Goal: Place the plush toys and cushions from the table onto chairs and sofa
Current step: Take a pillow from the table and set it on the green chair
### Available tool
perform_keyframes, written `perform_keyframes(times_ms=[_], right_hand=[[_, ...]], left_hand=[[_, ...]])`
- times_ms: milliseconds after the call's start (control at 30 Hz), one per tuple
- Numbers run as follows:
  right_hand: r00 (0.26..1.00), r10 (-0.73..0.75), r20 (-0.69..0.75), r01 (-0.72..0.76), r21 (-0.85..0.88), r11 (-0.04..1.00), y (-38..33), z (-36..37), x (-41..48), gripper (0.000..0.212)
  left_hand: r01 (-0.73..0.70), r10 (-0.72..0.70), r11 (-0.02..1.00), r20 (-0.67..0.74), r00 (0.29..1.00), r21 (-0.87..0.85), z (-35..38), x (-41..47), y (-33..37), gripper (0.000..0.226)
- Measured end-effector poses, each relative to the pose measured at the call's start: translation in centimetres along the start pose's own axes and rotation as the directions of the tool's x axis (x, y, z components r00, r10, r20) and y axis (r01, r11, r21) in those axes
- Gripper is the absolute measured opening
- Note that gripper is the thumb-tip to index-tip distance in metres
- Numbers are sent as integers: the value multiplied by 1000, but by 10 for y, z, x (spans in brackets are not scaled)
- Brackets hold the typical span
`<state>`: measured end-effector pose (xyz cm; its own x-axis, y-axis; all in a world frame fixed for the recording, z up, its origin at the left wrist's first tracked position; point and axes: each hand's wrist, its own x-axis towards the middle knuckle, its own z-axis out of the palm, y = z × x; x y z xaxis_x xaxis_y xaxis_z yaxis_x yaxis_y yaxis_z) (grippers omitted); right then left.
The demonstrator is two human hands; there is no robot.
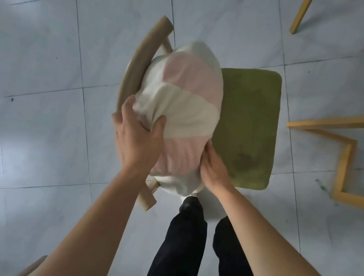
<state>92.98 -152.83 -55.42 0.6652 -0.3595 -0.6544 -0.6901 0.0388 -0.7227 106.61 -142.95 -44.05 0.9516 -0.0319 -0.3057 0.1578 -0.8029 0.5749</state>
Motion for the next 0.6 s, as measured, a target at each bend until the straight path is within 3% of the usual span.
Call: perform_keyframes(times_ms=[67,167,233,300,367,433,500,600], right_hand=[[999,41,-30,-42,-14,999,3,5,14,52],[981,107,-163,-93,89,992,11,4,30,59],[958,106,-266,-69,146,987,-2,3,23,63],[967,82,-242,-55,113,992,-18,4,6,64],[998,32,-56,-33,-10,999,-11,7,2,68],[997,15,72,-3,-170,985,2,4,7,73],[1000,14,28,-9,-182,983,4,-2,14,80],[988,27,-155,-23,33,999,-6,2,8,92]], left_hand=[[-213,220,962,-23,975,171,-1,-1,-3,67],[-613,643,696,55,764,374,12,4,3,56],[-780,760,485,252,600,395,29,16,20,53],[-849,731,299,467,498,437,49,36,30,56],[-828,560,223,628,541,515,58,65,29,64],[-772,405,232,662,630,592,55,87,20,66],[-746,366,227,655,661,627,47,92,13,64],[-762,471,193,624,624,618,46,78,23,64]])
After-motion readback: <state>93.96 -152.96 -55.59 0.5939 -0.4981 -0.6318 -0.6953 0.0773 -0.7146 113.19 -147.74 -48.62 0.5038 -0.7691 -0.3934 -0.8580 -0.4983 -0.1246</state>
